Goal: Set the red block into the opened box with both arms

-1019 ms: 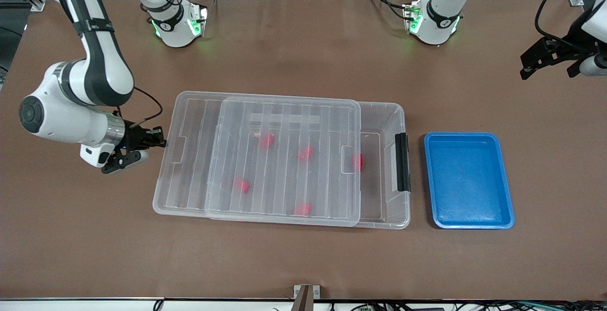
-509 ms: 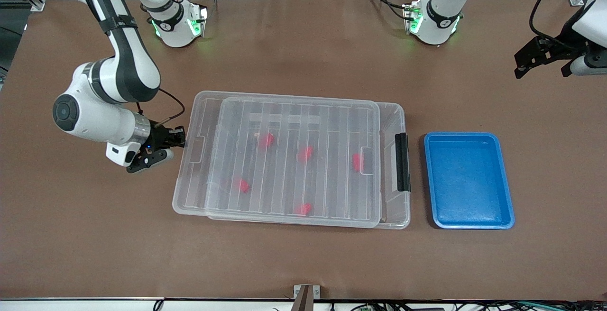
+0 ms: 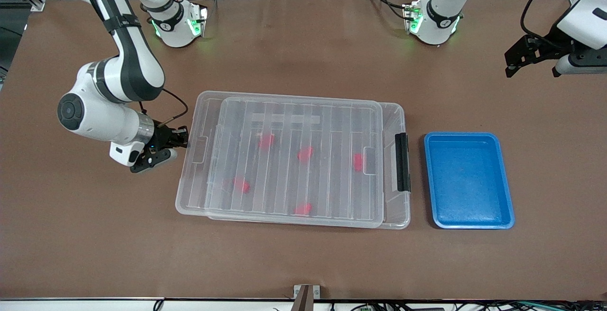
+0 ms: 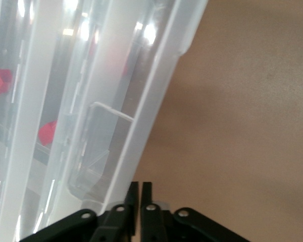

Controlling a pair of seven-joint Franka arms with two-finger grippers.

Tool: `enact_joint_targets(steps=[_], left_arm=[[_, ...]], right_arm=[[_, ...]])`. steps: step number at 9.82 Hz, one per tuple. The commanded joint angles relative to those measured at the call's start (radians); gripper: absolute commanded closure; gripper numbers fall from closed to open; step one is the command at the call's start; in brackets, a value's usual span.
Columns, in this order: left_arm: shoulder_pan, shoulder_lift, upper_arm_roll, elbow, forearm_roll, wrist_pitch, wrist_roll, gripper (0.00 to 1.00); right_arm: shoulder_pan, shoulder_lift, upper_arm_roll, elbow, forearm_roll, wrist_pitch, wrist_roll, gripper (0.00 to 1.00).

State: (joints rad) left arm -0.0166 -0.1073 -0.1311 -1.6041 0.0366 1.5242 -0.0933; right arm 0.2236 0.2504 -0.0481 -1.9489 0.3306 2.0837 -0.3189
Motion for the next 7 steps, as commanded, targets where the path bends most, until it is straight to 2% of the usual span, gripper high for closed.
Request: enact_joint_targets(steps=[1,2,4,5,7], left_arm=[[0.010,0.004,0.001,-0.007,-0.015,-0.009,0.026,0.00],[0.009,0.012,0.001,0.012,-0.017,-0.009,0.024,0.00],[0.010,0.014,0.007,0.018,-0.017,-0.012,0.023,0.00],[0.010,0.014,0.007,0.019,-0.017,-0.021,0.024,0.00],[0.010,0.011,0.007,0.019,-0.017,-0.036,0.024,0.00]], right_arm=[[-0.032,-0.034,-0.013,0.024,-0.008,-0.061,0.009,0.00],[-0.071,-0.066,-0.041,0.072,-0.065,-0.142,0.041,0.00],[-0.122,-0.097,-0.058,0.206,-0.165,-0.331,0.150,0.00],[-0.144,-0.138,-0.055,0.234,-0.215,-0.382,0.219,0.00],[-0.208,-0.251,-0.050,0.229,-0.237,-0.386,0.251,0.00]])
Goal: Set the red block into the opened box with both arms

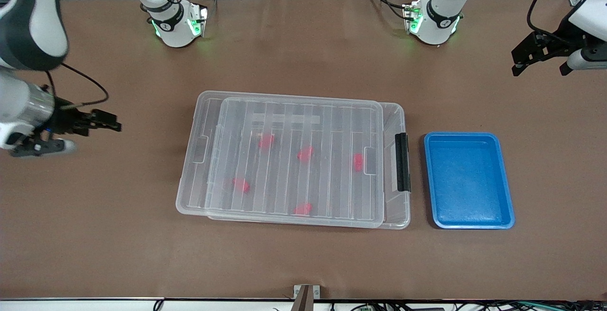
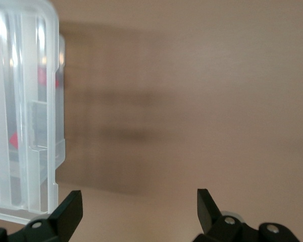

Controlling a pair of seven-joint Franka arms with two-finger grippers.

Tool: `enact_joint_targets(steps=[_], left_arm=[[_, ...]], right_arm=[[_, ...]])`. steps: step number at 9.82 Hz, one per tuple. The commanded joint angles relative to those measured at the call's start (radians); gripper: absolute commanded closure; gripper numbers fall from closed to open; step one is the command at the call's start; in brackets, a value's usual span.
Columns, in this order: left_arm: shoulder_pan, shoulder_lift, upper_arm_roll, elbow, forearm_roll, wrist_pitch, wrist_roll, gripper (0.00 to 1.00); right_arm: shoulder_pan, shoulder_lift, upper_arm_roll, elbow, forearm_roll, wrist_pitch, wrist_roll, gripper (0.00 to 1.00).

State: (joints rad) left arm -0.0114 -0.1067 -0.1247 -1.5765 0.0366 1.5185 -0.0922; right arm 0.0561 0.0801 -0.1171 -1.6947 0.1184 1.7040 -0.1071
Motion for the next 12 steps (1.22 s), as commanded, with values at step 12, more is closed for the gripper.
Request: enact_joint_targets(steps=[12], left_arm=[[0.005,0.010,0.000,0.013,-0.017,-0.057,0.039,0.00]], right_arm=[[-0.105,-0.071,0.057,0.221,-0.131,-0.232,0.204,0.00]])
